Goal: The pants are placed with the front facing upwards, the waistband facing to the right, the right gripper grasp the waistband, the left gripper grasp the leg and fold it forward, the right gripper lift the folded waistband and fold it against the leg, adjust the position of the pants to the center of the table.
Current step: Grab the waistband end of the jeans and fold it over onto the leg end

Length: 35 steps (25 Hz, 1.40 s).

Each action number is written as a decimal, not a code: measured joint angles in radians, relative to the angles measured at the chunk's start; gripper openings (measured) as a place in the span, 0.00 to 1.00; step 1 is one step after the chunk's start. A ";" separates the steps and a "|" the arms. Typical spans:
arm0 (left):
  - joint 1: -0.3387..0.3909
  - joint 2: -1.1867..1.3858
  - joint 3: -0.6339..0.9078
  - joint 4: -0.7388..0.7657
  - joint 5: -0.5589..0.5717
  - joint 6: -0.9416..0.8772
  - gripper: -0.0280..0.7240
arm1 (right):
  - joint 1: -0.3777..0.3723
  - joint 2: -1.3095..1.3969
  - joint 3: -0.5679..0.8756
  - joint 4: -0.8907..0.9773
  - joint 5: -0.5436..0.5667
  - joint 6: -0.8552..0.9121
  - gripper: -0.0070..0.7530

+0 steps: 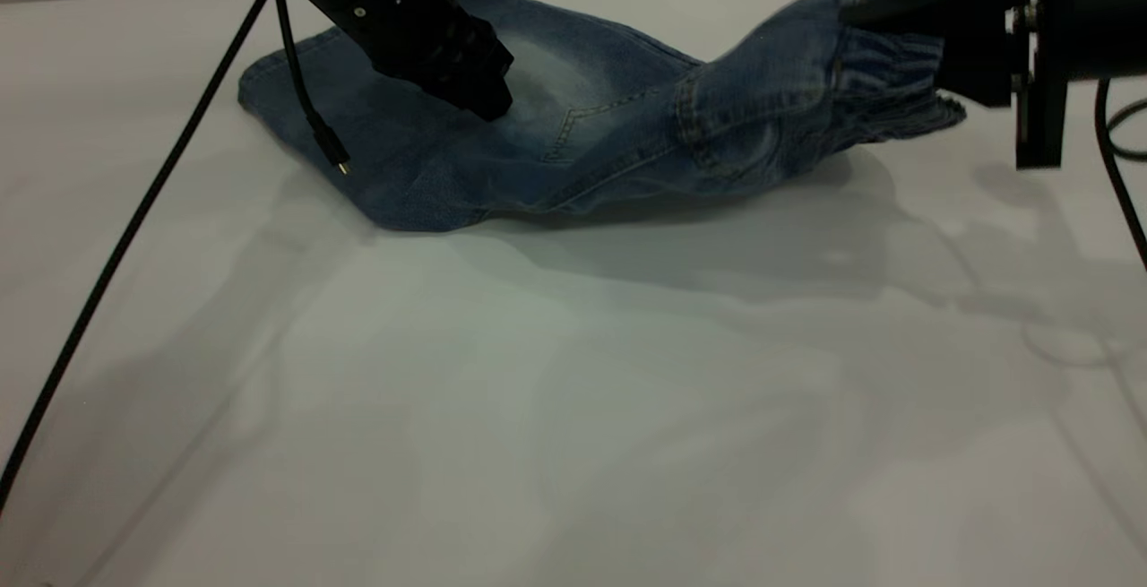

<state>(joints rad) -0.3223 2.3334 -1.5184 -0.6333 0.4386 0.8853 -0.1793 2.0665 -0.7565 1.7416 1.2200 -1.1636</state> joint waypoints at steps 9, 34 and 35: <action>-0.056 0.003 0.000 -0.019 0.004 0.000 0.45 | 0.017 -0.048 -0.060 -0.001 0.000 0.018 0.10; -0.135 0.014 0.002 -0.094 0.014 0.050 0.45 | 0.093 -0.055 -0.185 0.005 -0.002 0.070 0.10; -0.127 0.004 0.002 -0.091 0.006 0.050 0.45 | 0.093 -0.055 -0.185 0.004 -0.002 0.070 0.10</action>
<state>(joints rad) -0.4490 2.3377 -1.5166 -0.7248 0.4450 0.9349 -0.0864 2.0114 -0.9416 1.7459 1.2185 -1.0935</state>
